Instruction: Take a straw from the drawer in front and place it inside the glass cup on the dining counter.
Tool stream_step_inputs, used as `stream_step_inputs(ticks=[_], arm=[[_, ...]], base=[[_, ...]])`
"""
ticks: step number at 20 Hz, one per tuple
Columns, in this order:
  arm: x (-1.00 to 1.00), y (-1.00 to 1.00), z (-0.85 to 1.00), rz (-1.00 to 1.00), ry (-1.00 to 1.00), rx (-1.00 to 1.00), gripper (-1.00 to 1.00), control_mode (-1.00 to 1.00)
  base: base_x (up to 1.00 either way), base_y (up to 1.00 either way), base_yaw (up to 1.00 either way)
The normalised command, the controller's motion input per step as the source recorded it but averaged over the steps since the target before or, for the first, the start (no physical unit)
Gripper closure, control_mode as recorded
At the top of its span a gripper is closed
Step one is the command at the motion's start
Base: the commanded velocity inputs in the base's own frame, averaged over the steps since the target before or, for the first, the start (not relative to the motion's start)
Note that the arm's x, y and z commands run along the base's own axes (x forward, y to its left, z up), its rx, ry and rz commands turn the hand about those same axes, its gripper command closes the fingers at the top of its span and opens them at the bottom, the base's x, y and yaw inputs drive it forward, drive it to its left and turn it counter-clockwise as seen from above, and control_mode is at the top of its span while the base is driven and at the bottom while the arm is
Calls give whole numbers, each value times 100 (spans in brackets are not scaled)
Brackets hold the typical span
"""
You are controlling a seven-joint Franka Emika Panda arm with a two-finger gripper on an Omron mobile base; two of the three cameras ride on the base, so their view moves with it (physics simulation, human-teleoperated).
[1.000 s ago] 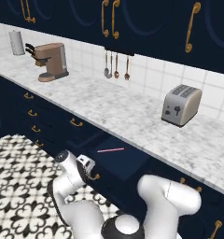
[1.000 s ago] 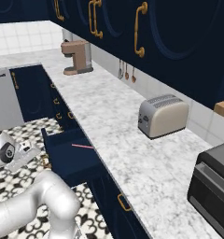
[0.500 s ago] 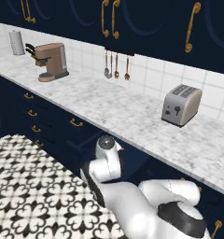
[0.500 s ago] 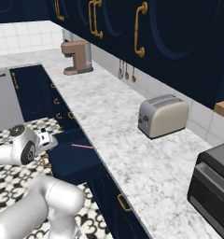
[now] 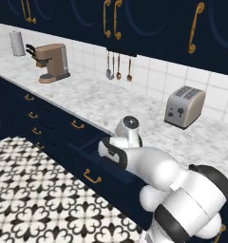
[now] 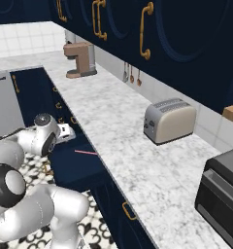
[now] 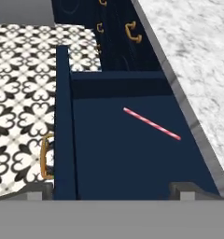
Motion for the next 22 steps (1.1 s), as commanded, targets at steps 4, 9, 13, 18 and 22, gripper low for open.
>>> stream_step_inputs(ticks=[4,9,13,18,22], arm=[[59,0,-16,-15,10,-7,-100,-100],[32,0,-50,-20,10,-5,-100,-100],[12,0,-45,-16,9,0,-100,-100],[2,0,-38,-10,11,1,-100,-100],[-1,0,-33,-7,5,3,-100,-100]], base=[[0,0,0],[0,0,0],[0,0,0],[0,0,0],[0,0,0]])
